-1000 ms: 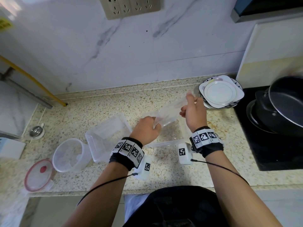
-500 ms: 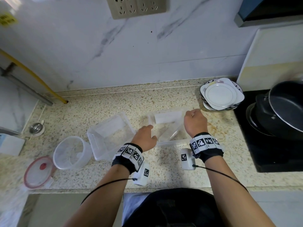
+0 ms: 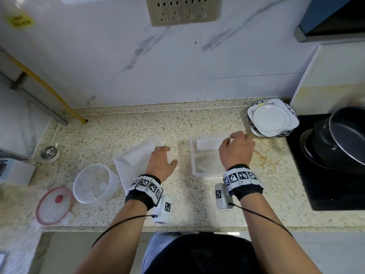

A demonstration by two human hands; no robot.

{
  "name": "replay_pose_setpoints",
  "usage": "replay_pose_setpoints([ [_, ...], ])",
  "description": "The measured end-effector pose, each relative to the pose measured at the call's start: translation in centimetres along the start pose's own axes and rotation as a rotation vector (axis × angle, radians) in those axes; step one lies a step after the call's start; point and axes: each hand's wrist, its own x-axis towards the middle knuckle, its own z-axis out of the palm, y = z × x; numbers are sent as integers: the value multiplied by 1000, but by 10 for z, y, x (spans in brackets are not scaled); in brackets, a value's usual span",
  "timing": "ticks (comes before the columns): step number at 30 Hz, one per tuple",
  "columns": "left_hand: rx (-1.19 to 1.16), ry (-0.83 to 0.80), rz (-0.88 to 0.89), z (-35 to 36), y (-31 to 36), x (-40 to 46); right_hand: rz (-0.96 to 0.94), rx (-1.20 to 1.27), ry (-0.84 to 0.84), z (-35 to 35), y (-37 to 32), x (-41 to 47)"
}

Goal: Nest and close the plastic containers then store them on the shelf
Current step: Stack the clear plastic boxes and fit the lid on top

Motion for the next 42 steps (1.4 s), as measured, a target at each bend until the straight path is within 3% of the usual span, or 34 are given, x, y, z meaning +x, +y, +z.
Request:
replay_pose_setpoints([
  [3,139,-55,-96,-20,-33,3,-49,144,-112,11,-20,-6],
  [7,255,-199,-169,-33,-66,5,-59,145,-362,26,-44,-19],
  [13,306,-274,-99,-38,-82,6,-104,70,-644,51,-73,-44],
  [21,375,-304,0,-39,-80,-10,-104,-17,-718,99,-89,-74],
  [30,441,-303,68,-43,-92,-22,-14,-84,-585,119,-79,-103],
  [38,468,-421,75,-53,-107,-14,92,-76,-773,128,-81,-102],
  [42,497,-405,106,-52,-116,-17,104,-100,-738,137,-82,-109],
])
